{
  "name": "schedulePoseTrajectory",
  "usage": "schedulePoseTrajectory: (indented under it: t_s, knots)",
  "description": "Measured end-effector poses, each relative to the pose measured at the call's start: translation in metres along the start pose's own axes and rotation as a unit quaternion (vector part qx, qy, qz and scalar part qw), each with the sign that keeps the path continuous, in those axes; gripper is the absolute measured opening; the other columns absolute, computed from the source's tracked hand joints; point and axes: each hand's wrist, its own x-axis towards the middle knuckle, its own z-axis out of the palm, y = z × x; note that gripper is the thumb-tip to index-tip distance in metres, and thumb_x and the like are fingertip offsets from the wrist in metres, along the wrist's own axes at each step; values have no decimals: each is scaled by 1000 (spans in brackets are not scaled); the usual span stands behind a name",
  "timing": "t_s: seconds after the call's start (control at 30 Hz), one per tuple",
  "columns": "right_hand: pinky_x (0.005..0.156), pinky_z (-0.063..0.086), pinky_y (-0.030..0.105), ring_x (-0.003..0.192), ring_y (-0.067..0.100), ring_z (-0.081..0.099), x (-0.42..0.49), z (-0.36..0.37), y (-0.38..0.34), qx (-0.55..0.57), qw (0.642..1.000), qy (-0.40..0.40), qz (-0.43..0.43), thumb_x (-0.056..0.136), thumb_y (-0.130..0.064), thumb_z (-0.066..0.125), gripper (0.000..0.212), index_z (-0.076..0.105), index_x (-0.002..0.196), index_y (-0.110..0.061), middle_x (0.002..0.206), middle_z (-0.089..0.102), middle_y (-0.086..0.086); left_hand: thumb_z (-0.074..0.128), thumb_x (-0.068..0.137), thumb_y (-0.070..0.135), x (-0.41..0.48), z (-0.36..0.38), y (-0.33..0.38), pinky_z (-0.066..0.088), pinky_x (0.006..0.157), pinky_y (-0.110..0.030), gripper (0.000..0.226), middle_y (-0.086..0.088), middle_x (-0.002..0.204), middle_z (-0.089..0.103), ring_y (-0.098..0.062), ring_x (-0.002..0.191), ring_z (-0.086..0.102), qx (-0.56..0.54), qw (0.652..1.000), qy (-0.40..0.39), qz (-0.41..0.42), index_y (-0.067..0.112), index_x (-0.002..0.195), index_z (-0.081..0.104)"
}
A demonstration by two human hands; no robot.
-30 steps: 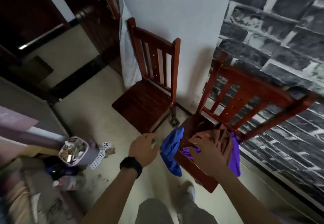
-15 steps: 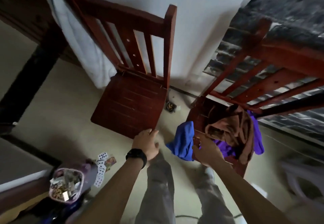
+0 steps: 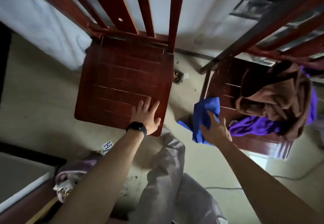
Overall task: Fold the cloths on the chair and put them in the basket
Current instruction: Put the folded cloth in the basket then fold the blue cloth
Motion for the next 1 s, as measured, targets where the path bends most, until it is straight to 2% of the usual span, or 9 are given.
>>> schedulePoseTrajectory:
  t_s: [0.2, 0.3, 0.43, 0.6, 0.67, 0.73, 0.83, 0.9, 1.0]
  knots:
    - [89, 44, 43, 112, 42, 58, 12, 24, 10, 8, 998, 65, 0, 93, -19, 55, 42, 46, 134, -21, 128, 51, 21, 47, 94, 50, -1, 21, -6, 17, 116, -57, 79, -3, 164, -16, -34, 150, -2, 30, 999, -1, 14, 35, 155, 0]
    - [84, 45, 40, 108, 41, 59, -16, 22, 17, 74, 995, 71, -15, 85, -12, 59, 43, 55, 127, -17, 121, 59, 20, 47, 95, 43, -9, 3, -3, 27, 115, -51, 68, -7, 164, 7, -32, 147, 19, 30, 999, -40, 16, 28, 154, 17]
    - [80, 49, 42, 97, 38, 61, -90, 17, 29, 162, 977, 119, -71, 74, -11, 67, 37, 63, 110, -16, 106, 65, 12, 48, 95, 37, -45, -34, 16, 43, 103, -46, 55, -7, 150, 41, -31, 133, 43, 7, 998, -20, 58, 23, 147, 36]
    - [68, 43, 26, 81, 24, 57, -205, -9, 29, 228, 944, 205, -118, 71, -1, 71, 39, 63, 102, -24, 93, 61, -1, 57, 92, 36, -132, -100, 56, 45, 100, -40, 55, -9, 139, 53, -29, 125, 52, -104, 987, -5, 123, 22, 144, 42]
    - [66, 40, 16, 79, 16, 56, -253, -25, 20, 264, 926, 236, -131, 74, -2, 71, 41, 60, 99, -32, 92, 60, -7, 59, 92, 42, -180, -127, 73, 43, 101, -32, 51, -5, 134, 59, -24, 123, 55, -221, 966, -24, 134, 23, 138, 50]
    - [66, 42, 17, 80, 7, 56, -299, -43, 9, 297, 903, 269, -151, 75, -4, 70, 44, 57, 97, -39, 92, 58, -13, 56, 91, 54, -232, -155, 88, 44, 99, -33, 40, 3, 121, 66, -16, 114, 60, -365, 919, -55, 139, 29, 122, 62]
    - [63, 48, 20, 79, 4, 58, -359, -68, -7, 339, 867, 306, -200, 78, -5, 70, 43, 58, 98, -41, 95, 59, -14, 56, 94, 48, -297, -192, 99, 49, 77, -21, 17, 18, 97, 70, 4, 89, 65, -473, 854, -127, 175, 34, 98, 66]
    - [64, 49, 20, 78, 5, 59, -390, -83, -17, 349, 849, 320, -235, 78, -5, 71, 42, 59, 99, -40, 97, 60, -12, 69, 88, 40, -324, -210, 96, 55, 81, -27, 20, 7, 101, 75, -9, 96, 70, -481, 847, -112, 196, 27, 104, 69]
    - [65, 50, 21, 76, 6, 62, -434, -105, -33, 385, 822, 316, -276, 80, -11, 75, 36, 63, 99, -39, 96, 62, -12, 80, 79, 26, -354, -248, 86, 53, 96, -44, 30, -2, 105, 75, -23, 105, 69, -505, 832, -11, 229, 22, 107, 71]
